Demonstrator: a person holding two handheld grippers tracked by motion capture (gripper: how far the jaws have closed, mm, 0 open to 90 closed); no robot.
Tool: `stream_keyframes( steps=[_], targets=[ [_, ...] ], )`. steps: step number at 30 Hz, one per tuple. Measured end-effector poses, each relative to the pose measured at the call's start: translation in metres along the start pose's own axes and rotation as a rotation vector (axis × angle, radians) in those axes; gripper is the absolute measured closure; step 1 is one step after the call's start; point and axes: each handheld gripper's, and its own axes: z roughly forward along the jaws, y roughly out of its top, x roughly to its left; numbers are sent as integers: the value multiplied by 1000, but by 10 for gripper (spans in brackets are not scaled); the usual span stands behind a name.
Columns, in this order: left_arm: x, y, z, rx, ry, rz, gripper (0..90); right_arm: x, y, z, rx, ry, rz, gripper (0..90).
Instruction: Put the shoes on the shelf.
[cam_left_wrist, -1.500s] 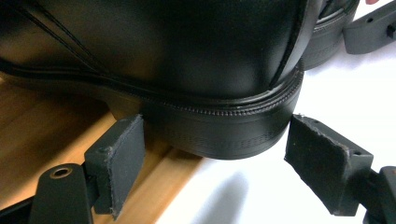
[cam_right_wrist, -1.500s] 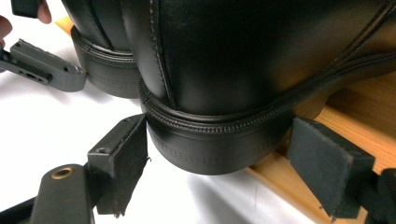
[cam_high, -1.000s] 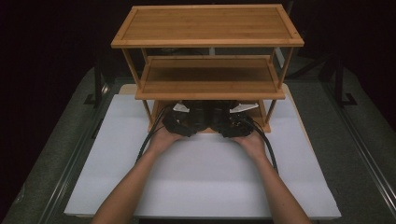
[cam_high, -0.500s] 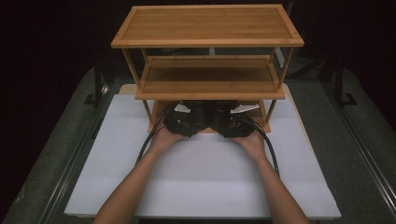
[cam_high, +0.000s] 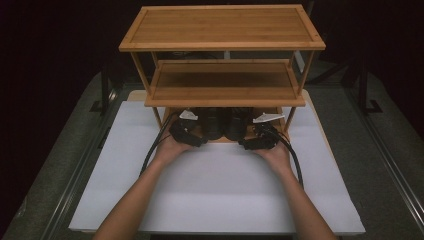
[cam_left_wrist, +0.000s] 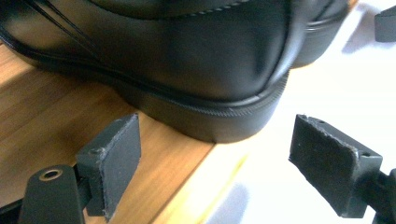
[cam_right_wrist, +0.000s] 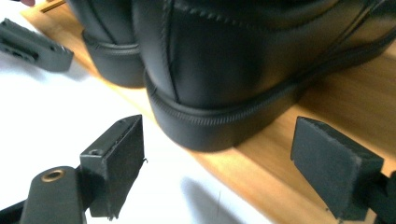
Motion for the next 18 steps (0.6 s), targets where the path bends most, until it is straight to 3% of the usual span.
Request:
stream_keyframes(
  steps=[3, 4, 5, 12, 18],
  targets=[
    [-2, -3, -9, 11, 4, 27, 158, 2, -5, -11, 0, -11, -9, 169],
    [-4, -5, -13, 13, -1, 16, 158, 2, -5, -11, 0, -11, -9, 169],
    [-4, -6, -17, 18, 2, 35, 158, 2, -7, -15, -2, -11, -14, 170],
    [-18, -22, -49, -35, 21, 39, 158, 6, -20, -43, -2, -18, -13, 133],
    [-31, -41, -78, -28, 17, 45, 142, 7, -40, -68, -10, -22, 2, 98]
  ],
)
